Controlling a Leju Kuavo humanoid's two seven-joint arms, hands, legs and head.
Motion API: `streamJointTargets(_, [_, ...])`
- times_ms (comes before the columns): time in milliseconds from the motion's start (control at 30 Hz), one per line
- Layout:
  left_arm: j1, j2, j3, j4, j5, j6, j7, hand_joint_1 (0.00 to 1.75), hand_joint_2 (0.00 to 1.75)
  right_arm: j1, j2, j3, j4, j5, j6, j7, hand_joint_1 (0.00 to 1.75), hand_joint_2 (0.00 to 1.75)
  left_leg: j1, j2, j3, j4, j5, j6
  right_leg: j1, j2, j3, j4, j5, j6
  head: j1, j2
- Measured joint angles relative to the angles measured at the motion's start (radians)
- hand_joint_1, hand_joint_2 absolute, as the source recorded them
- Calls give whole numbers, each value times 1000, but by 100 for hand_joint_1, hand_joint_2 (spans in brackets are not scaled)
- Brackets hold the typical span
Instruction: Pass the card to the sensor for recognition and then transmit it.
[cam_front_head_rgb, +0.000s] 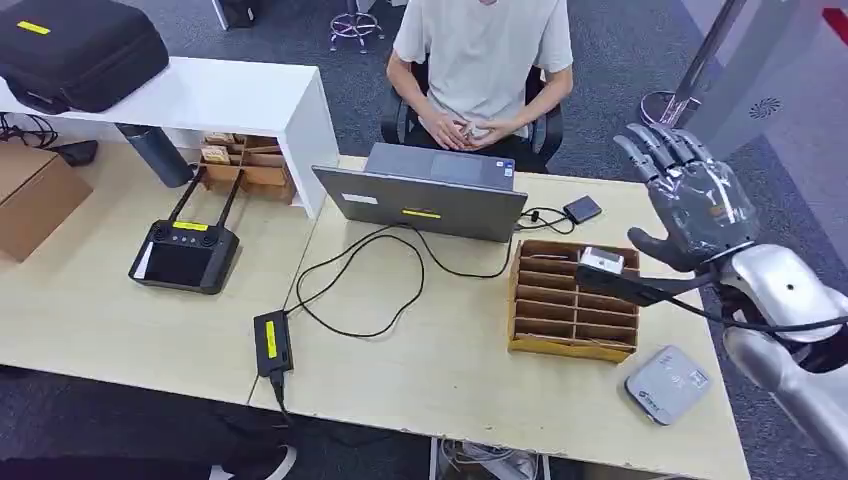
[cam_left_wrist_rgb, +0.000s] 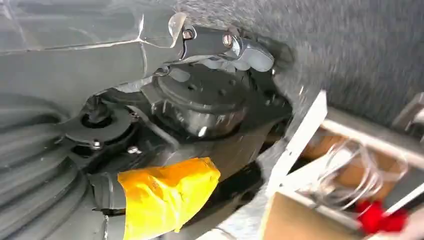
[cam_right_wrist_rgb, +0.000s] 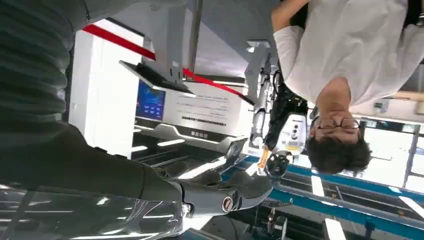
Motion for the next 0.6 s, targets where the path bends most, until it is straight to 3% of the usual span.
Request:
streamJointTargets(200, [7,3,35,-6,-14,-15,5,0,175,106,-13,-19,-59,-18,-34,-6,0,175,0,0,0,0,0,0,0,-1,0,0,0,0,0,0])
streamJointTargets(467, [47,2,12,-67,11,51,32,0,175,343,-17,-117,-137,-19,-136,-21,0,175,0,-1,-1,0,-1,0,0,-1,0,0,-1,0,0,0])
streamJointTargets(600, [63,-1,-5,-93,26,75,38,0,175,481,7,-176,-181,-10,-177,-28,0,175,0,-1,-2,0,-2,-1,0,-1,0,0,-2,0,0,0])
